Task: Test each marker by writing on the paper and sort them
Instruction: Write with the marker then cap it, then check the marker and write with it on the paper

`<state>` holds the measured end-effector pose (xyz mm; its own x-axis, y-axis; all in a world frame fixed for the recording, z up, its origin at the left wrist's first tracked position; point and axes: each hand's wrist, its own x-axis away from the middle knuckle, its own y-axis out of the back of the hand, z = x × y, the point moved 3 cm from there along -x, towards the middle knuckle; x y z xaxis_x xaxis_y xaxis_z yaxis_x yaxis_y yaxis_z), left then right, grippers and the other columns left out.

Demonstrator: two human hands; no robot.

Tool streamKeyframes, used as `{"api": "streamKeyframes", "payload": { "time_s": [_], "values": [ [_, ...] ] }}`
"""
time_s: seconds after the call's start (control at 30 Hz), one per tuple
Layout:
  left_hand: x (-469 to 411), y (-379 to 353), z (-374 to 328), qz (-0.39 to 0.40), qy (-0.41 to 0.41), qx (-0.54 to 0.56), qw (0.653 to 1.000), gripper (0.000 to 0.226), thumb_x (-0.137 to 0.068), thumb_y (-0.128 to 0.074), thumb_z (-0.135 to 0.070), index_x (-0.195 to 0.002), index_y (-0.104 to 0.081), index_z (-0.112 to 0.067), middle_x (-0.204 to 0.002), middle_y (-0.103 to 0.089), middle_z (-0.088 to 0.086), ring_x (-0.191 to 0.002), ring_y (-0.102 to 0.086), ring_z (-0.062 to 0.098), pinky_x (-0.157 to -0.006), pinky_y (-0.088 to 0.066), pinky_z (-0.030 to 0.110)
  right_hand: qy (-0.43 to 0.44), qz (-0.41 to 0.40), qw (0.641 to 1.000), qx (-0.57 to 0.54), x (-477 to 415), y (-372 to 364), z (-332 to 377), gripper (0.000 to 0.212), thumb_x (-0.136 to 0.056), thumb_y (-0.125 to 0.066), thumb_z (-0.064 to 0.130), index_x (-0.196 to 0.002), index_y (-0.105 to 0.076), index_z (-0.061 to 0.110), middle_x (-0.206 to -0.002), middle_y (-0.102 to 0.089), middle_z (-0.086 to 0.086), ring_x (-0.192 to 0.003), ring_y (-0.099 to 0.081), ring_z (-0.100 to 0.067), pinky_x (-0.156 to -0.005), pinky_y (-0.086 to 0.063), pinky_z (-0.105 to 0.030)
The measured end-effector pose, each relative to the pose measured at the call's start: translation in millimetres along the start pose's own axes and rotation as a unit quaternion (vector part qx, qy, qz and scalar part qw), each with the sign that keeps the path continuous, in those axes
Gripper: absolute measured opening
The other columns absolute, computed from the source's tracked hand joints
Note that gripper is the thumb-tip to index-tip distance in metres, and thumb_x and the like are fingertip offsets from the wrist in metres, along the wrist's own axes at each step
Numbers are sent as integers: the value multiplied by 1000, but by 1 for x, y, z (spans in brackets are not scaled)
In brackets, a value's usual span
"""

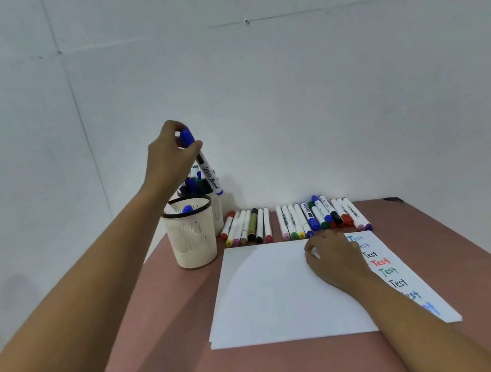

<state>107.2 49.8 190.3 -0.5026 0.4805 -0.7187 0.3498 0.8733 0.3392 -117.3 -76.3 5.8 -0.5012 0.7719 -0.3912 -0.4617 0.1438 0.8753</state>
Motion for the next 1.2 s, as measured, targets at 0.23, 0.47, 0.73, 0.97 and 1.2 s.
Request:
{"api": "streamKeyframes", "payload": {
  "time_s": [0.23,0.47,0.73,0.97,1.2],
  "values": [
    [-3,11,25,4,-10,-96,995,32,-91,-59,-14,-119,-43,-11,-95,-56,11,-72,-54,22,-54,-41,21,-3,5,1000,1,-1,0,1,25,-97,-45,31,-114,-61,22,-121,-54,-1,-116,-46,-20,-94,-36,-37],
    [19,-9,55,133,26,-190,972,17,-92,-58,-17,-105,-59,-7,-102,-62,10,-84,-55,20,-68,-40,26,-1,1,1000,-9,0,1,1,25,-97,-46,30,-114,-62,20,-121,-55,-2,-115,-46,-22,-93,-36,-37],
    [21,-4,36,112,-16,-153,982,22,-94,-53,-19,-108,-64,-6,-105,-66,8,-88,-56,15,-74,-40,22,-3,-2,1000,-11,-1,0,-1,25,-96,-46,29,-113,-62,21,-121,-54,-1,-116,-46,-21,-95,-36,-37],
    [81,-49,7,125,-163,-103,973,16,-92,-53,-17,-95,-65,-6,-90,-63,4,-80,-55,14,-70,-42,21,-11,5,1000,-24,-2,-1,-3,24,-96,-47,28,-112,-64,21,-120,-55,-2,-116,-46,-22,-95,-35,-37],
    [136,-114,62,389,-35,-196,900,33,-99,-36,-28,-118,-56,-9,-127,-48,7,-115,-48,21,-96,-38,32,12,32,999,-3,-4,1,-2,27,-96,-46,29,-115,-64,21,-121,-55,-2,-114,-49,-21,-94,-42,-36]
  ]
}}
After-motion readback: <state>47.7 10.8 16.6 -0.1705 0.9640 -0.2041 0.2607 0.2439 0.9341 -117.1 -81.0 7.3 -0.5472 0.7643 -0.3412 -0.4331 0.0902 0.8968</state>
